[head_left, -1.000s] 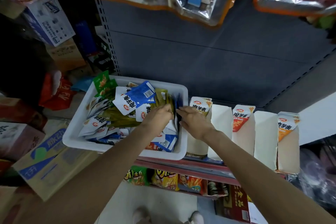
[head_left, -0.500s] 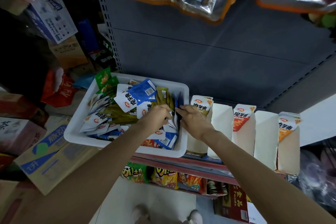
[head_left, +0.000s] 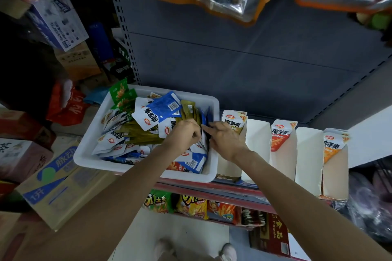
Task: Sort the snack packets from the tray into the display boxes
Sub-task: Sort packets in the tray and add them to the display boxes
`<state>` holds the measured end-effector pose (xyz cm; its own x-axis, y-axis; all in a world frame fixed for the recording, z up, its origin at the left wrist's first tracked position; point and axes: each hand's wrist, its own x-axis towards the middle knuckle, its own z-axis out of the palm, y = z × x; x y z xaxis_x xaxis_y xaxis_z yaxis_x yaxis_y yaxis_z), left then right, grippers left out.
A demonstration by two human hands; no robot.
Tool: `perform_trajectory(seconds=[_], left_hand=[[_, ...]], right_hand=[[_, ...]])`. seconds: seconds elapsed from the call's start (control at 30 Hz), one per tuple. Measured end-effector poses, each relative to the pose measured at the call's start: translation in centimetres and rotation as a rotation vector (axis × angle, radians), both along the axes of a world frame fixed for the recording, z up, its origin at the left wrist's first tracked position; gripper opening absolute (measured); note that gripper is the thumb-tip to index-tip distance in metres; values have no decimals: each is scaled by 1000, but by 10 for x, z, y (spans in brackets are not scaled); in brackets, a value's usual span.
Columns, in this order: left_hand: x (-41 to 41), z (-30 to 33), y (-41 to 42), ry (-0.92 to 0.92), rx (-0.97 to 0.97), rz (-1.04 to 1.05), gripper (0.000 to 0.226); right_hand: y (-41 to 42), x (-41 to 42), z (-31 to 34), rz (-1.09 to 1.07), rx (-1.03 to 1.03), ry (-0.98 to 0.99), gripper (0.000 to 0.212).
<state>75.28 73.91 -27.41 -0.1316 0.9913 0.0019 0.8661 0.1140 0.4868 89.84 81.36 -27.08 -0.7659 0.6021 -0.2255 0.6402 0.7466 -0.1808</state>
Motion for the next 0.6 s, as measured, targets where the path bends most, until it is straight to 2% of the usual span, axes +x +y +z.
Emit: perform_trajectory(seconds=[0.17, 0.27, 0.33, 0.4, 0.47, 0.6], left_hand=[[-9, 15, -20, -321, 187, 174, 7], [-16, 41, -32, -548, 323, 284, 9], [-16, 57, -36, -610, 407, 318, 16], [-12, 70, -35, -647, 479, 366, 17], [-5, 79, -31, -665, 533, 386, 17], [17, 85, -16, -748, 502, 324, 21]], right_hand=[[2, -1, 5, 18, -4, -31, 53], [4, -2, 13, 21, -100, -36, 54], [4, 0, 22, -26, -265, 111, 56], [1, 6, 34, -105, -427, 379, 61], [-4, 11, 48, -175, -464, 619, 60], [-6, 21, 68, -300, -518, 900, 31]])
